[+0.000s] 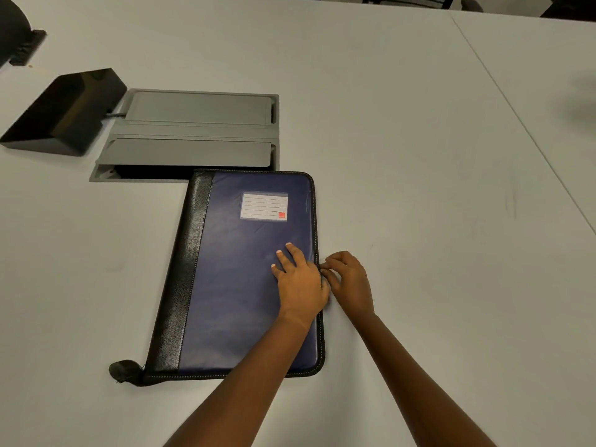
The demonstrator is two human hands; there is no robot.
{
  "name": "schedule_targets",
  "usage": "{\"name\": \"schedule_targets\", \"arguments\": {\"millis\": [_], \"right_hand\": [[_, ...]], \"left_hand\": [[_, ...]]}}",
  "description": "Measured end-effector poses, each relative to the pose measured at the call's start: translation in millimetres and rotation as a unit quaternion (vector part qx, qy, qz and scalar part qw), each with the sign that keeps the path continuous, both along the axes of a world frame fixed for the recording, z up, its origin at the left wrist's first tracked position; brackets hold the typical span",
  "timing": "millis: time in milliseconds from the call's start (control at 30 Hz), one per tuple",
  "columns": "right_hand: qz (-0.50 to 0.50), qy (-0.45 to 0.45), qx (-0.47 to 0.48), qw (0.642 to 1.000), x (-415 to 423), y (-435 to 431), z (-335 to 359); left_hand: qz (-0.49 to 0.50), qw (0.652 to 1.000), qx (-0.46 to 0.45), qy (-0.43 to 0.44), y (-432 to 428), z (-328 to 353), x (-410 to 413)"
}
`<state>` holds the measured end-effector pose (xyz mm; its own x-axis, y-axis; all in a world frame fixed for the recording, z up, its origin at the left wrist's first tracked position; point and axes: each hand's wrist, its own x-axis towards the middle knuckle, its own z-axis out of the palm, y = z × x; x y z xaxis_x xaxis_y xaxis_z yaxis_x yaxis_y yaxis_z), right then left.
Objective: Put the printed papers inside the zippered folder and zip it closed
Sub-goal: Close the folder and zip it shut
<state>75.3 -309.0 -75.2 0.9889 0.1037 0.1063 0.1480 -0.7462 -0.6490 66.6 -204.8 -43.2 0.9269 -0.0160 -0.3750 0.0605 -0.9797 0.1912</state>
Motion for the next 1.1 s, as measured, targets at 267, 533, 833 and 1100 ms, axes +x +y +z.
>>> {"name": "schedule_targets", "arguments": {"millis": [267, 533, 833, 1100], "right_hand": [[0.012, 0.008, -0.019, 1.0, -6.0, 2.8, 0.8], [0.006, -0.011, -0.019, 1.0, -42.7, -0.2, -5.4], [-0.056, 0.008, -0.024, 0.998, -45.0, 3.7, 0.8], [-0.087, 0.032, -0.03, 0.995, 2.0, 8.8, 9.0]], "left_hand": [[-0.076, 0.994, 0.078, 0.013, -13.2, -2.1, -1.5], [-0.095, 0.991, 0.087, 0.025, -10.3, -1.3, -0.7], [-0.091, 0.994, 0.064, 0.019, -3.5, 1.9, -7.1], [-0.077, 0.996, 0.038, 0.014, -3.2, 4.4, -10.3]]}}
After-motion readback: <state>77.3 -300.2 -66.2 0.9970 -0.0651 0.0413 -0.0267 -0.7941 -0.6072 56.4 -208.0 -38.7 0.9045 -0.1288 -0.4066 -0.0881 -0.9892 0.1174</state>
